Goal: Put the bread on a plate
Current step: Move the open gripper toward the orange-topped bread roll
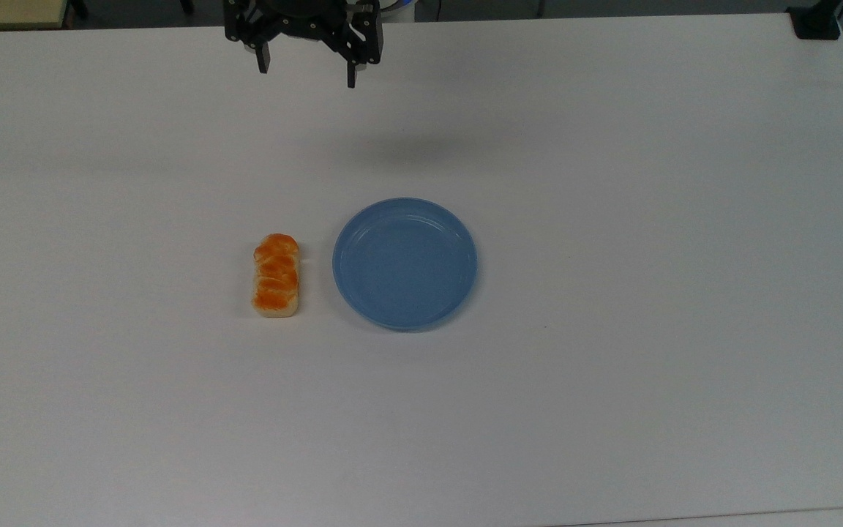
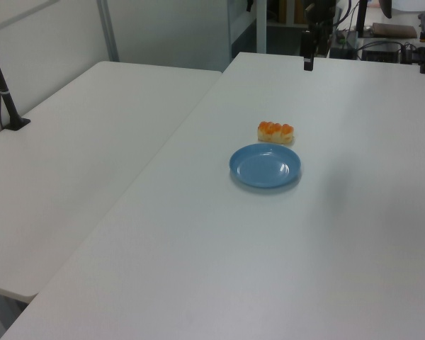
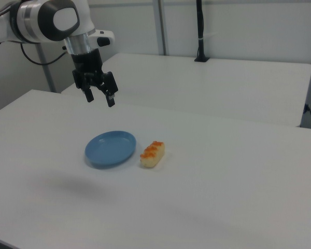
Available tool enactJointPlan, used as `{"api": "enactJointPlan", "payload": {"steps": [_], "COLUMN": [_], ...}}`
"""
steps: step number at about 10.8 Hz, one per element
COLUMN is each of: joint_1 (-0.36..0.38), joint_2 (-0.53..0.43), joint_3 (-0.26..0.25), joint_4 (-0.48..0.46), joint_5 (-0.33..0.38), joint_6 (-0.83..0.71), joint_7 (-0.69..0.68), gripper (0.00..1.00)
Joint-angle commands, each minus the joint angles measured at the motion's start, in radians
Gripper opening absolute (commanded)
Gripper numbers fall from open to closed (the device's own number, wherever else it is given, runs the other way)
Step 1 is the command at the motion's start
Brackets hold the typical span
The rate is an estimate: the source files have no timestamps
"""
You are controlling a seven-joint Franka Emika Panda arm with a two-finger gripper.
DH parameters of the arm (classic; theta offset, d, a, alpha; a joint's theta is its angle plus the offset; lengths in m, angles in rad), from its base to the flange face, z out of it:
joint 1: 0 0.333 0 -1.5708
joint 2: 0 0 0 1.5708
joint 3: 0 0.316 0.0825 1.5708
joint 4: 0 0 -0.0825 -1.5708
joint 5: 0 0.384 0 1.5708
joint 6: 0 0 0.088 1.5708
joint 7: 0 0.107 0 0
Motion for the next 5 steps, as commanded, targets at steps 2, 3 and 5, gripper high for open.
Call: {"api": "enactJointPlan", "payload": {"steps": [2,3,5], "joint_1": [0.009,0.009,0.001], "joint_2": [-0.024,-0.024,-0.023], "joint_3": [-0.012,-0.014,-0.014], "joint_4": [-0.026,-0.026,-0.026], "joint_5": [0.004,0.010,0.012], "joint_6": [-0.005,-0.005,-0.002], "joint_7": [-0.004,-0.012,-0.059], "gripper": [1.00,1.00,1.00]}}
